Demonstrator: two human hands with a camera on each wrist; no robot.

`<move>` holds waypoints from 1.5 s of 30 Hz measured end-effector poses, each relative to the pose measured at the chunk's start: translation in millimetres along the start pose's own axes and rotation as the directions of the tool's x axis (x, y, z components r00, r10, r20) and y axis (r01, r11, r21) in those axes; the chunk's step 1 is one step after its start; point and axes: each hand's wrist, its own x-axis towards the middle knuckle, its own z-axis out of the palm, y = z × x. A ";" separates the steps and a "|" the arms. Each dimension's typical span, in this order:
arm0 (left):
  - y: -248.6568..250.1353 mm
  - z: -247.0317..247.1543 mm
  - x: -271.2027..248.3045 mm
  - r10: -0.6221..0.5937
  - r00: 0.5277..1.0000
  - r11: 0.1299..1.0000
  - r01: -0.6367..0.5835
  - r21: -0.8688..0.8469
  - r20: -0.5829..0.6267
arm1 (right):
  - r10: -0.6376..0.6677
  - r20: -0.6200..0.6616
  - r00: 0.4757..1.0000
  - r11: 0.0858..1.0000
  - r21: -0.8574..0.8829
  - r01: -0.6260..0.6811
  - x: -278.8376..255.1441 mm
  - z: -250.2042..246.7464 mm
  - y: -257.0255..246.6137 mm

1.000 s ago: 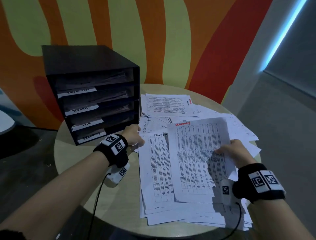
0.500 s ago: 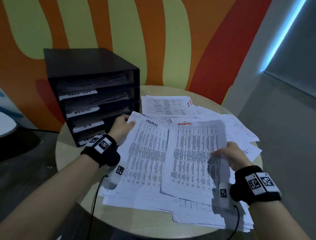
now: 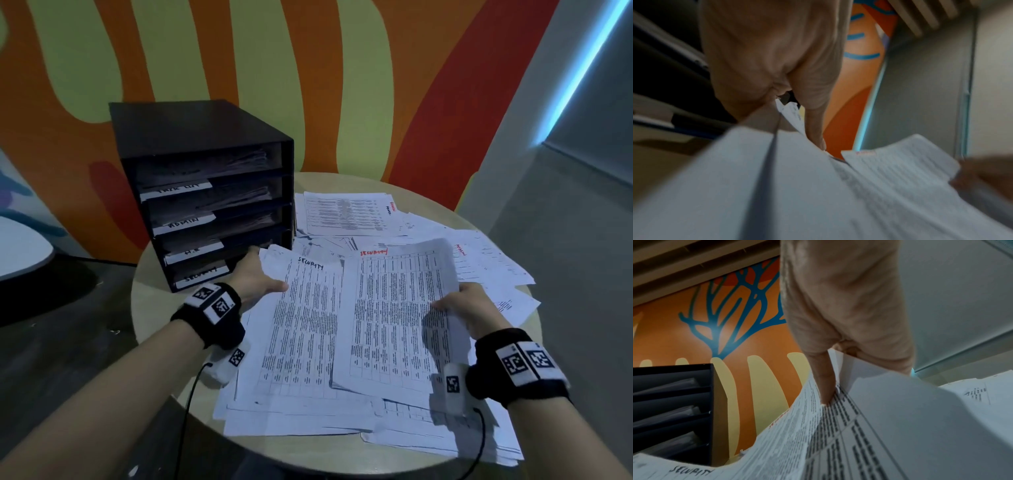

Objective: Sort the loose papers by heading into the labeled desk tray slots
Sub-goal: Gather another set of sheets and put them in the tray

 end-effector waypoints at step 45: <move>66.4 3.3 -20.9 0.108 0.989 0.950 -0.072 -0.305 0.103 | -0.146 0.337 0.930 0.948 0.317 0.034 -33.2 54.1 -53.9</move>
